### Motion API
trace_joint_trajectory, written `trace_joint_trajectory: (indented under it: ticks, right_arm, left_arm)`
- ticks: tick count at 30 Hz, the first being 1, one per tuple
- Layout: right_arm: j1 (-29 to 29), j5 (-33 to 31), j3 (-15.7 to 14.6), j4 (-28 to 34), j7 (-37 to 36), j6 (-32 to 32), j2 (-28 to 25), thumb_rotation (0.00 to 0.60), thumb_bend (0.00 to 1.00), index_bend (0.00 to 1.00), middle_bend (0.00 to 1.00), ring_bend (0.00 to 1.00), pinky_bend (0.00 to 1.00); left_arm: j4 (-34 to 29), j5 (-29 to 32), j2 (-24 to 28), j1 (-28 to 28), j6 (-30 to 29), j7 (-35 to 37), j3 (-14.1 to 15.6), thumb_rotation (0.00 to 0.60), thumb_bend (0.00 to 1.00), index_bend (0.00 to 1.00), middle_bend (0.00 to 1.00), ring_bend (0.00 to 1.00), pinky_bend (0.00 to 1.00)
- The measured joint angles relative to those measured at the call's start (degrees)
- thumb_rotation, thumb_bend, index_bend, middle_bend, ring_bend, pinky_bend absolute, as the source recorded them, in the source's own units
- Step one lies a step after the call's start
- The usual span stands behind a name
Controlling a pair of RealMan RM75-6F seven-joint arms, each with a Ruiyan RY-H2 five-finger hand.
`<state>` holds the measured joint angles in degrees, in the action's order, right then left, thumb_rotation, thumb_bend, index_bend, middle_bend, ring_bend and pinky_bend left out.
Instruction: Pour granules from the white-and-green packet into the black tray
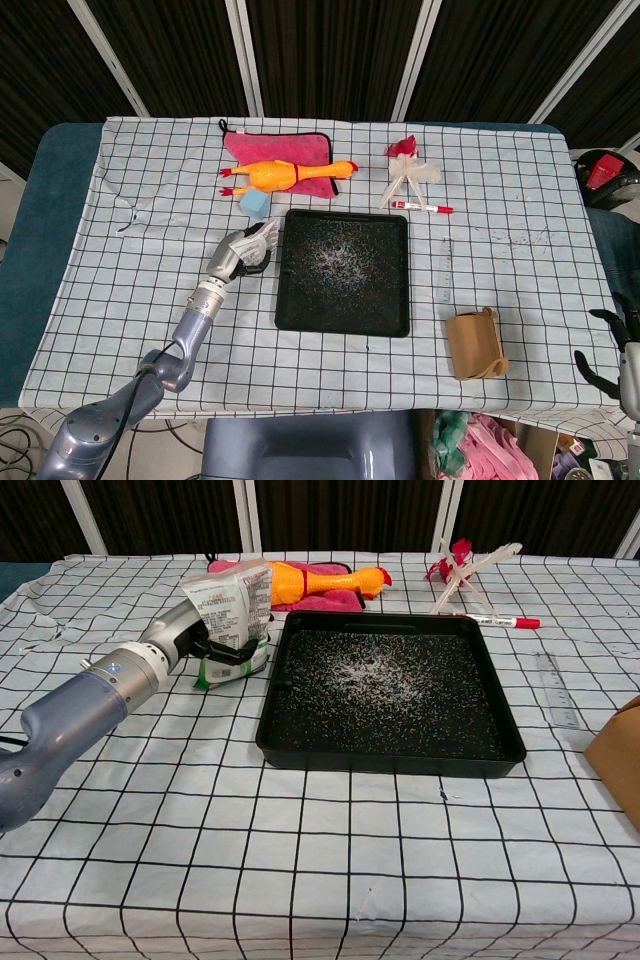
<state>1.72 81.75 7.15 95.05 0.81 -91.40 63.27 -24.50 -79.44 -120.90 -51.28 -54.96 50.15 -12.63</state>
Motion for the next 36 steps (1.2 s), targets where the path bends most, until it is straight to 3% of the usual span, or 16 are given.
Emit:
trace_joint_trajectory:
  ticks: [25,36]
  right_arm:
    - [0.0,0.0,0.0,0.0,0.2,0.0,0.1,0.6,0.24,0.3,0.09,0.14,0.29]
    - [0.0,0.1,0.0,0.0,0.0,-0.1,0.1,0.6,0.24,0.3,0.09,0.14,0.29]
  left_arm:
    - [0.6,0.1,-0.3,-0.1,0.1,0.0,-0.1,0.6,0.57,0.31,0.37,0.31,0.43]
    - [-0.8,-1.2,2.1,-0.3,-3.5,-4.1,0.4,0.6,0.57,0.31,0.38,0.31,0.43]
